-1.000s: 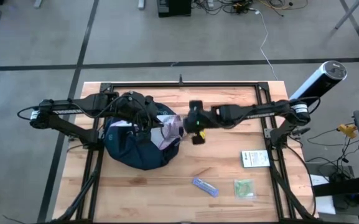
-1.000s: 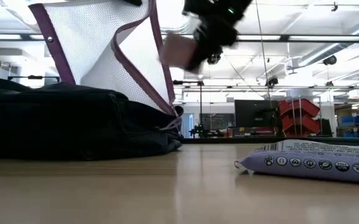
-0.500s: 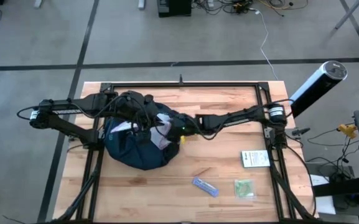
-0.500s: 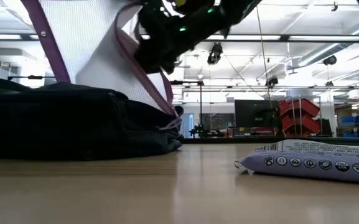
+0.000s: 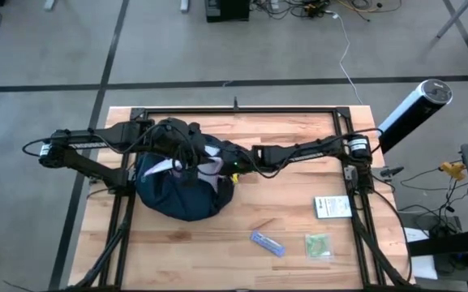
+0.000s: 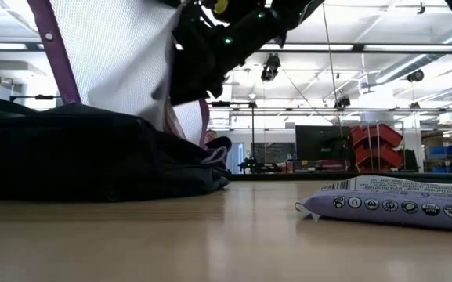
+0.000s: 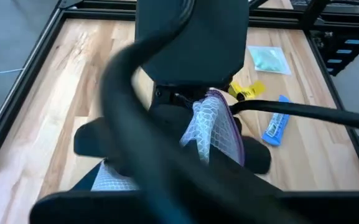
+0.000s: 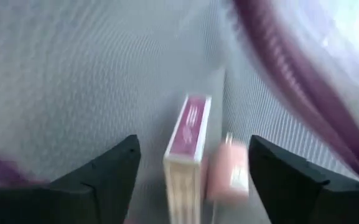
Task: Unpack backpack
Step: Put the snack bar into the transparent zip bag
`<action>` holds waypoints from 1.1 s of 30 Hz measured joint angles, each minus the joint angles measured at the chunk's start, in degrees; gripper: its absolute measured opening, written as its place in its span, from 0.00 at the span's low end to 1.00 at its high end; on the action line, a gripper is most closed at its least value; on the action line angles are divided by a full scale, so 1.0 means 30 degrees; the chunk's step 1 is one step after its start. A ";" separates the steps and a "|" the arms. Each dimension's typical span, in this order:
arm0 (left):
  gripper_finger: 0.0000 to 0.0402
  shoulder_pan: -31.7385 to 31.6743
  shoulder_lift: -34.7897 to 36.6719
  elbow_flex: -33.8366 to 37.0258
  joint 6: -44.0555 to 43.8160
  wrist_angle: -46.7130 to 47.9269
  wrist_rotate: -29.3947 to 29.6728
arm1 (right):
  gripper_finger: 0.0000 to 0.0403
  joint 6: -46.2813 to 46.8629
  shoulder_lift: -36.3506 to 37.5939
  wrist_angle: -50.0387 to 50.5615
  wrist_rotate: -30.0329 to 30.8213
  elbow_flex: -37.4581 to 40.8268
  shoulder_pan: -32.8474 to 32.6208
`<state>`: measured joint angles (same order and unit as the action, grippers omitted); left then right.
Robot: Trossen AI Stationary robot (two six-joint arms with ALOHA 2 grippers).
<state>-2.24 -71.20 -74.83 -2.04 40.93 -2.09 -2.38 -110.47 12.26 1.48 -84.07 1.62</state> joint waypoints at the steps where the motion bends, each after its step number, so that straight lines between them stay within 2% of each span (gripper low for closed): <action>1: 0.00 0.0000 0.0000 0.0002 -0.0004 -0.0002 -0.0010 | 0.74 -0.0090 0.0318 0.1086 0.0012 0.0000 -0.0059; 6: 0.00 0.0000 0.0000 0.0000 0.0000 -0.0099 0.0581 | 0.76 -0.0410 0.2229 0.6091 0.0043 0.0178 -0.0382; 12: 0.00 0.0000 0.0000 0.0002 0.0100 -0.0046 0.1243 | 0.71 0.0752 0.4260 0.7897 0.0017 0.1564 -0.1354; 21: 0.00 -0.0022 0.0000 0.0002 0.0553 -0.0167 0.1512 | 0.63 0.3381 0.6683 0.7865 -0.0024 0.5031 -0.3107; 29: 0.00 -0.0029 0.0000 0.0003 -0.1429 -0.0576 0.1596 | 0.58 0.7819 0.6985 0.4675 -0.0008 0.7941 -0.4756; 33: 0.00 -0.0036 0.0000 0.0007 -0.2572 -0.0578 0.1993 | 0.56 0.9421 0.7025 0.4786 -0.0132 0.8627 -0.6294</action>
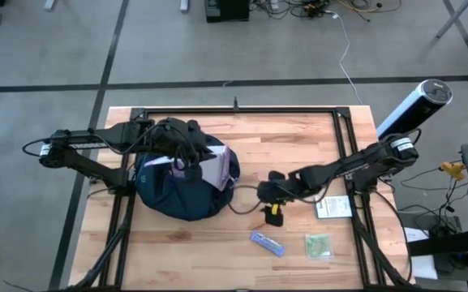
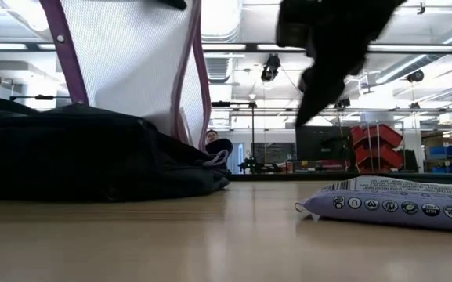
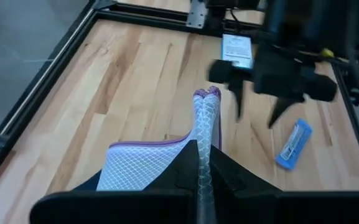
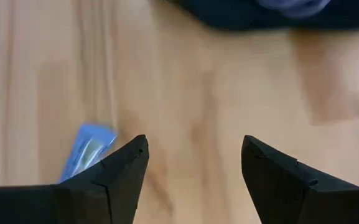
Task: Unpack backpack
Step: Put the snack bar into the transparent zip bag
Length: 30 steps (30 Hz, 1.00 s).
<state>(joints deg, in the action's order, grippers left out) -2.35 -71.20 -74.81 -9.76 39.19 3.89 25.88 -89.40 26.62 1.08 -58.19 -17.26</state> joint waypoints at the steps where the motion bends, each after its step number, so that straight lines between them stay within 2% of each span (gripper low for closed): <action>1: 0.00 0.0000 0.0000 -0.0003 -0.0202 -0.0005 0.0019 | 0.55 0.0142 0.0032 0.0282 -0.0018 0.0025 -0.0443; 11: 0.00 0.0000 0.0000 0.0000 -0.2867 -0.0063 0.0032 | 0.56 0.1041 -0.0528 0.0442 0.0717 -0.0017 -0.4081; 17: 0.00 0.0000 0.0000 0.0000 -0.3883 -0.0085 0.0032 | 0.60 0.3495 -0.1411 -0.1243 0.3060 -0.0134 -0.5438; 21: 0.00 0.0000 0.0000 -0.0001 -0.3941 -0.0129 0.0032 | 0.59 0.4464 -0.2720 -0.1867 0.3994 -0.0470 -0.6029; 26: 0.00 0.0000 -0.0197 0.0000 -0.3923 -0.0144 0.0027 | 0.60 0.4980 -0.5070 -0.1910 0.4088 -0.1883 -0.6298; 30: 0.00 0.0007 -0.0662 0.0044 -0.3566 -0.0146 -0.0050 | 0.62 0.5615 -0.7035 -0.0324 0.4326 -0.3465 -0.6338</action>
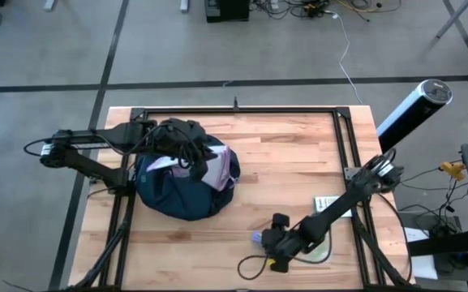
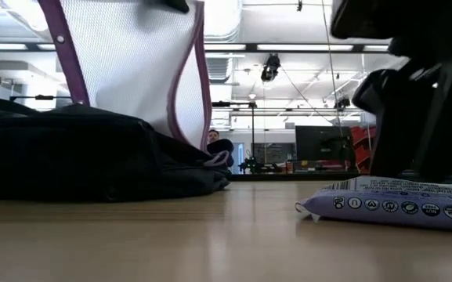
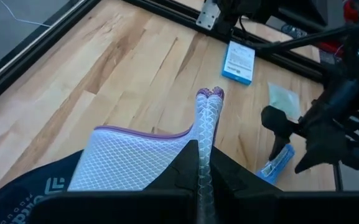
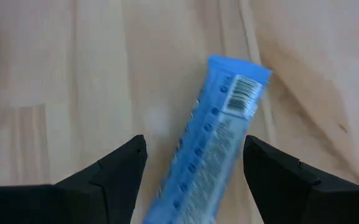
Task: Unpack backpack
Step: Put the snack bar into the transparent zip bag
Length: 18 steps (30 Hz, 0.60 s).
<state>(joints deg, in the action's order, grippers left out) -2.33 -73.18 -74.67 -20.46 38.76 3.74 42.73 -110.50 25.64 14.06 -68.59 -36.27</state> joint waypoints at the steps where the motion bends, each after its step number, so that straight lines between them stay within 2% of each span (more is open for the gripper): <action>1: 0.00 0.0000 -0.0138 0.0004 0.0091 -0.0005 -0.0030 | 0.62 0.0294 -0.0456 0.0703 0.0110 -0.0309 0.0000; 5: 0.00 -0.0006 -0.0401 0.0022 0.0288 -0.0048 -0.0222 | 0.62 0.0885 -0.1553 0.1743 0.0256 -0.1137 0.0004; 9: 0.00 -0.0007 -0.0388 0.0022 0.0335 -0.0070 -0.0453 | 0.52 0.1009 -0.1967 0.1581 -0.0276 -0.1179 0.0199; 11: 0.00 0.0020 -0.0380 0.0022 0.0354 -0.0070 -0.0471 | 0.43 0.0969 -0.2032 0.1476 -0.0520 -0.1184 0.0325; 15: 0.00 0.0049 -0.0380 0.0022 0.0537 -0.0063 -0.0504 | 0.12 0.0065 -0.1850 0.1368 -0.0727 -0.1184 0.0563; 16: 0.00 0.0051 -0.0380 0.0022 0.0615 -0.0068 -0.0550 | 0.07 -0.0321 -0.1692 0.1583 -0.0501 -0.1173 0.0616; 18: 0.00 0.0051 -0.0377 0.0022 0.0662 -0.0067 -0.0562 | 0.06 -0.0960 -0.1123 0.1813 0.0001 -0.1174 0.0787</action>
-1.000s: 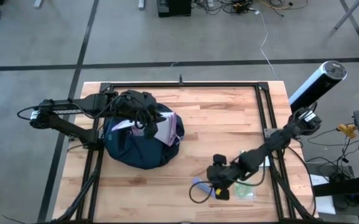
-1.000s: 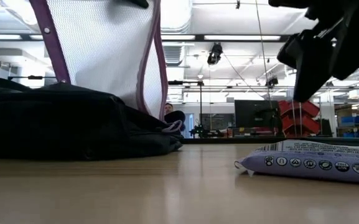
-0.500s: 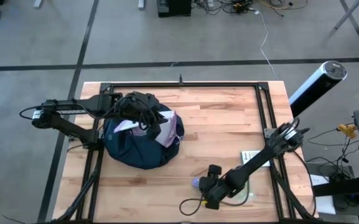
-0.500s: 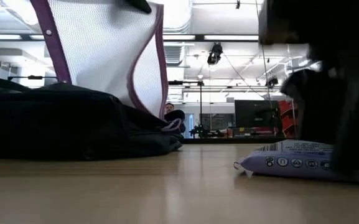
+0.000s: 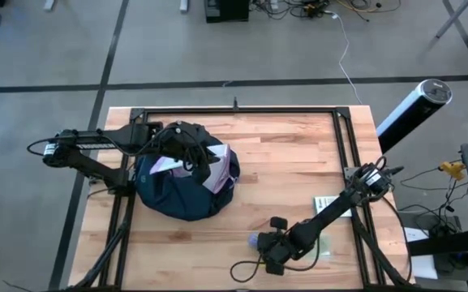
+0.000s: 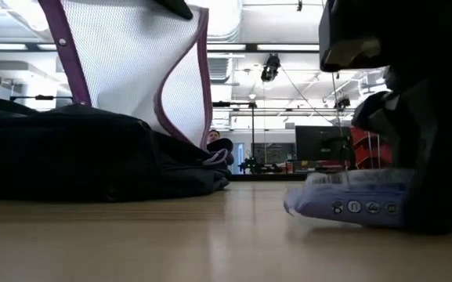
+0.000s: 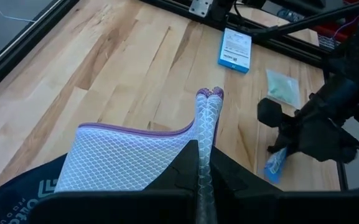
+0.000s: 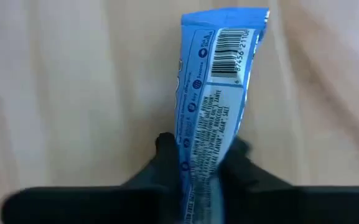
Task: Unpack backpack
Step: Put the snack bar into the transparent zip bag
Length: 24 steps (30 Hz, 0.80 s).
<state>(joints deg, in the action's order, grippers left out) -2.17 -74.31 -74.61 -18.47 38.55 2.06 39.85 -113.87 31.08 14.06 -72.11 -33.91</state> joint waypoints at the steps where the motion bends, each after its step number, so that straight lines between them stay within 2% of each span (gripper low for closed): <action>1: 0.00 0.0000 0.0006 0.0000 0.0102 0.0004 -0.0004 | 0.07 -0.0195 0.0320 0.0263 0.0289 0.0085 0.0119; 8: 0.00 0.0015 0.0058 0.0000 0.0452 0.0000 -0.0584 | 0.04 -0.2636 0.3938 0.0854 0.3250 0.0197 0.2181; 14: 0.00 0.0128 0.0264 -0.0110 0.0999 0.0066 -0.1174 | 0.02 -0.5155 0.5590 0.0087 0.4876 0.0376 0.4740; 18: 0.00 0.0186 0.0325 -0.0272 0.1537 -0.0053 -0.1434 | 0.02 -0.7453 0.5285 -0.2858 0.4166 0.0529 0.6494; 24: 0.00 0.0248 0.0325 -0.0335 0.2357 -0.0032 -0.1577 | 0.02 -0.9807 0.3563 -0.7474 0.2674 0.0524 0.9286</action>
<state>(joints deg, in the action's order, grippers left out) -1.43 -73.34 -75.61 -11.40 38.46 -2.68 10.43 -103.18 8.66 22.08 -70.54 -6.05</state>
